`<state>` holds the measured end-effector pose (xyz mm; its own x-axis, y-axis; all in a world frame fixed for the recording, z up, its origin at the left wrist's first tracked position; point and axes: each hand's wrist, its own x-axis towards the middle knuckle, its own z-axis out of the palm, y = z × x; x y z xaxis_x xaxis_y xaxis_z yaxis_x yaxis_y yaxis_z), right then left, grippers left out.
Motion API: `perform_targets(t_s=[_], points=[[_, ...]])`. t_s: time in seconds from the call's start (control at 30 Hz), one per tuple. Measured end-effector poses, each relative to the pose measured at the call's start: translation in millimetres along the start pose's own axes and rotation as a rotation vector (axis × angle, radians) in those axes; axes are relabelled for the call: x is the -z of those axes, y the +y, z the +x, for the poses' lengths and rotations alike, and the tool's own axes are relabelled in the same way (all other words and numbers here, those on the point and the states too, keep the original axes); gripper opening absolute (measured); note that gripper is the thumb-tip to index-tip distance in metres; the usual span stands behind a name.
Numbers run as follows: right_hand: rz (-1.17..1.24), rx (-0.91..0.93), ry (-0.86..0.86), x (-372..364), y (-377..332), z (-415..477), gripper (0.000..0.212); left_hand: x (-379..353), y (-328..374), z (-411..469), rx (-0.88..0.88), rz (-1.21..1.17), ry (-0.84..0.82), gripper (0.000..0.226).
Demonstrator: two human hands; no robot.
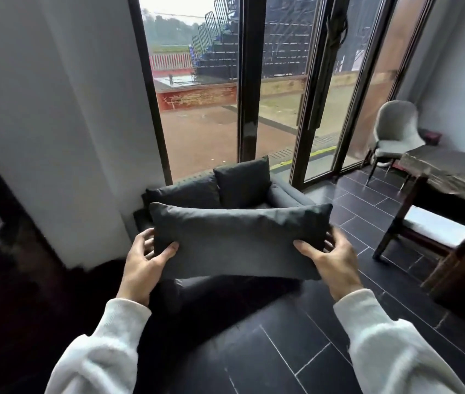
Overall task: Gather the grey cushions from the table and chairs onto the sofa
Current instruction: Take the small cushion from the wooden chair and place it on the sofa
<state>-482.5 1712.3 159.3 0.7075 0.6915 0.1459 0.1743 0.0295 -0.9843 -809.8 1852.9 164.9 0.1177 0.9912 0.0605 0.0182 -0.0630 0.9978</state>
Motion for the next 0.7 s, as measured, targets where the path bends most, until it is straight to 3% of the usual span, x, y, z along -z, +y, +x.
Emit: perform_targets(t_s=[0.27, 0.57, 0.7], points=[[-0.006, -0.032, -0.094, -20.5, 19.7, 162.2, 0.078, -78.2, -0.4, 108.3, 0.033, 0.003, 0.091, 0.048], [-0.074, -0.047, -0.235, -120.6, 56.7, 311.5, 0.085, -94.7, -53.3, 250.2, 0.098, -0.023, 0.184, 0.047], [-0.122, -0.018, -0.283, -185.6, 66.1, 387.5, 0.092, -87.1, -85.5, 339.0, 0.158, -0.036, 0.174, 0.07]])
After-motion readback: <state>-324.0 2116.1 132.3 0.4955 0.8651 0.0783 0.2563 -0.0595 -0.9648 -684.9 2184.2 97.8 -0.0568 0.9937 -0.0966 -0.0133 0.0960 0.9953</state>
